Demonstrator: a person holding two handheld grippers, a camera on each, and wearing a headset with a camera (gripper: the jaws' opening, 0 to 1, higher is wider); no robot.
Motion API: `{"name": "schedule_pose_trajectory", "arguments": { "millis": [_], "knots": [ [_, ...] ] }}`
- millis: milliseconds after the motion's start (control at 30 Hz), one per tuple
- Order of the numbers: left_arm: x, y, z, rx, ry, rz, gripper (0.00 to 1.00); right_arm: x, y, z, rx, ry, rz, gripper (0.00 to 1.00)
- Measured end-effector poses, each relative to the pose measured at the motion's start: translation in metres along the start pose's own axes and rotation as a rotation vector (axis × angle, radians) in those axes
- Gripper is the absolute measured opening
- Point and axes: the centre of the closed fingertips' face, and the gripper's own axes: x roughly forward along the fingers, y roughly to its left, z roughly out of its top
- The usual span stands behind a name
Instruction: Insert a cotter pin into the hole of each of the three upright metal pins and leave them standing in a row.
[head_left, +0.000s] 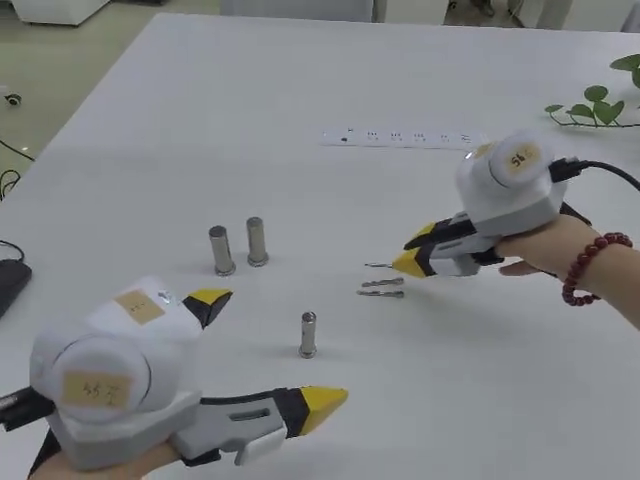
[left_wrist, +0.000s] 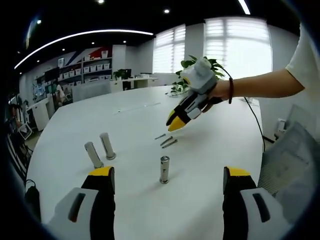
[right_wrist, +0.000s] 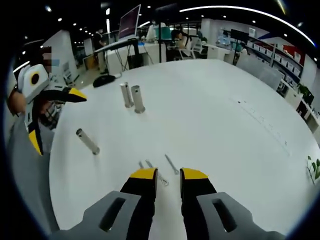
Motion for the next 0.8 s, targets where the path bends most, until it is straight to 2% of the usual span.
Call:
{"name": "schedule_pose_trajectory", "arguments": {
  "millis": [100,433,567,700,800],
  "knots": [
    [-0.002,0.002,0.0,0.024,-0.002,0.012,0.88,0.007,0.0,-0.002,-0.015,0.023,0.014,0.18],
    [-0.005,0.005,-0.003,0.019,0.005,0.025,0.85,0.023,-0.001,-0.011,-0.087,0.088,0.039,0.15],
    [-0.006,0.006,-0.004,0.023,0.01,0.029,0.83,0.024,-0.001,-0.014,-0.113,0.118,0.046,0.15],
    [-0.007,0.007,-0.005,0.025,0.016,0.032,0.82,0.026,-0.002,-0.012,-0.124,0.119,0.055,0.13],
    [-0.007,0.007,-0.005,0.027,0.018,0.034,0.81,0.027,-0.002,-0.012,-0.155,0.149,0.07,0.12]
  ]
}}
